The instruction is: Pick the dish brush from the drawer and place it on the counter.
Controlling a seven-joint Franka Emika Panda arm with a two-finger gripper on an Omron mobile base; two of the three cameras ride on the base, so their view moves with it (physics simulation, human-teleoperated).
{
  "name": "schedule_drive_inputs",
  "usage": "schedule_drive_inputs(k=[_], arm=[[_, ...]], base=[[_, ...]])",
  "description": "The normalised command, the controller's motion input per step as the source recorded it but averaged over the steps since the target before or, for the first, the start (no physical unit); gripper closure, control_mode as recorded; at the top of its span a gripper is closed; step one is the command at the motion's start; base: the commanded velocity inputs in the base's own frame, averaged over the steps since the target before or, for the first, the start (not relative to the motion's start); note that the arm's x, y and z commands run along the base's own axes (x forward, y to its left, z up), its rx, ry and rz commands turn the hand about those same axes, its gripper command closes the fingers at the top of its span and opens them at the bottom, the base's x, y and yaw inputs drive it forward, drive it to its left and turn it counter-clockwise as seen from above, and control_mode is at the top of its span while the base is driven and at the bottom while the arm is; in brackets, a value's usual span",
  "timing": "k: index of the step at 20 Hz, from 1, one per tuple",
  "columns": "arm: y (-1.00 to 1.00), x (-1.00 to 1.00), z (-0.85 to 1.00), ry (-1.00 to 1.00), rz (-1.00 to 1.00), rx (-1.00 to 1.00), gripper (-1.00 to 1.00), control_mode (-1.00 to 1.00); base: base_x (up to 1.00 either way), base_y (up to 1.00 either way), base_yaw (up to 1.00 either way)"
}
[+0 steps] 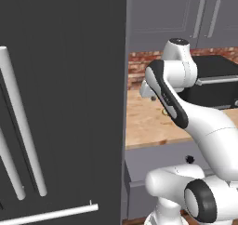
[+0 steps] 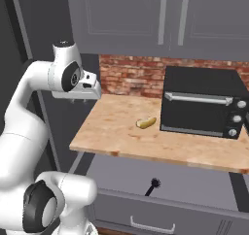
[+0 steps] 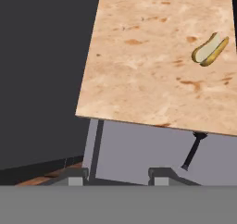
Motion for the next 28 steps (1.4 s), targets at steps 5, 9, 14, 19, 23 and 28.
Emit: schedule_drive_inputs(k=[5, 9, 14, 19, 23, 28], arm=[[0.00, 0.00, 0.00, 0.00, 0.00, 0.00, -1.00, 1.00], [0.00, 0.00, 0.00, 0.00, 0.00, 0.00, -1.00, 1.00], [0.00, 0.00, 0.00, 0.00, 0.00, 0.00, -1.00, 1.00], [0.00, 0.00, 0.00, 0.00, 0.00, 0.00, -1.00, 1.00], [-0.21, -0.36, -0.21, 0.00, -0.02, 0.00, -1.00, -1.00], [-0.57, -0.05, -0.30, 0.11, -0.01, 0.02, -1.00, -1.00]], base=[[-0.03, -0.02, 0.00], [-0.33, -0.36, 0.00], [-0.55, -0.66, -0.04], [-0.61, -0.44, -0.04], [-0.13, -0.06, -0.01], [0.00, 0.00, 0.00]])
